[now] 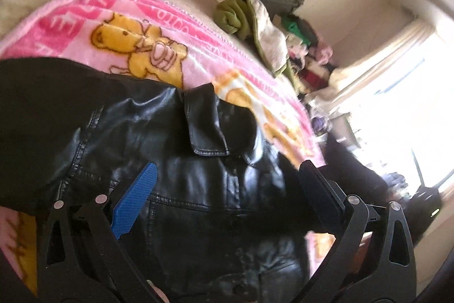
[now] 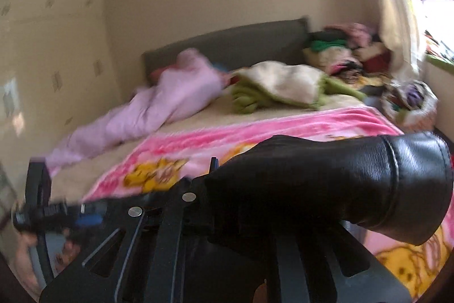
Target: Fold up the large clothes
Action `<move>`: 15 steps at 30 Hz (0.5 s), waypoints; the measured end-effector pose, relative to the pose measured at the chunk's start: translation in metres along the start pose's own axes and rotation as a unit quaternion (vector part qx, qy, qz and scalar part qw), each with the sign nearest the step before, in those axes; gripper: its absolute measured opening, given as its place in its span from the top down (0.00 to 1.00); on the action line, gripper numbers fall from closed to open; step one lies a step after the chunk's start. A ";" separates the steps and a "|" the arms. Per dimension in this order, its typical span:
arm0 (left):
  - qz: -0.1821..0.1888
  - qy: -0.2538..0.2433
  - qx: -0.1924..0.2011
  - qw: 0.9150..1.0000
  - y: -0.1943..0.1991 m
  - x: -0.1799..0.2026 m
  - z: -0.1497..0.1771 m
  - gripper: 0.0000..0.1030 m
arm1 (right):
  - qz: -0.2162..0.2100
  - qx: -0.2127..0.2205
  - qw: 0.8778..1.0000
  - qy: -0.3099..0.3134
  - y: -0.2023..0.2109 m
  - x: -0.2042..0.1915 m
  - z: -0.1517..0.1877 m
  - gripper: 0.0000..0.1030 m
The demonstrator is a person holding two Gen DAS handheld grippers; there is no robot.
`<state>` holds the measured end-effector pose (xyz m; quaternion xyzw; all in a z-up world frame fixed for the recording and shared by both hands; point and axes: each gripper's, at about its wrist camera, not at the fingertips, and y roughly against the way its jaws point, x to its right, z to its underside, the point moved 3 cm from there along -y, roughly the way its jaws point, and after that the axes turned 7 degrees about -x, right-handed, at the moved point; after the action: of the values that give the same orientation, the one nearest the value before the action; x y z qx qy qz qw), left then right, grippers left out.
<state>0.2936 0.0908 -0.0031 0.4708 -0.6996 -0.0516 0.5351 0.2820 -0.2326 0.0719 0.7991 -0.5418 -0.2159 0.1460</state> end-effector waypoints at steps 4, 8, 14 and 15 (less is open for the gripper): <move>0.039 0.042 0.002 0.998 0.004 -0.017 -0.003 0.09 | -0.031 -0.048 0.998 0.036 -0.025 -0.040 0.022 0.90; 0.028 0.044 -0.001 0.999 0.003 -0.020 -0.004 0.09 | -0.059 -0.112 0.991 0.053 -0.058 -0.075 0.052 0.90; 0.002 0.026 -0.027 0.999 -0.009 -0.018 0.003 0.09 | -0.060 -0.191 0.978 0.055 -0.089 -0.099 0.096 0.72; -0.004 0.022 -0.033 0.999 -0.012 -0.017 0.004 0.09 | -0.056 -0.201 0.977 0.050 -0.091 -0.101 0.101 0.42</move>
<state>0.2973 0.0949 -0.0238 0.4567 -0.6835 -0.0670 0.5654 0.2722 -0.1053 -0.0393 0.7926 -0.4335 -0.2879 0.3177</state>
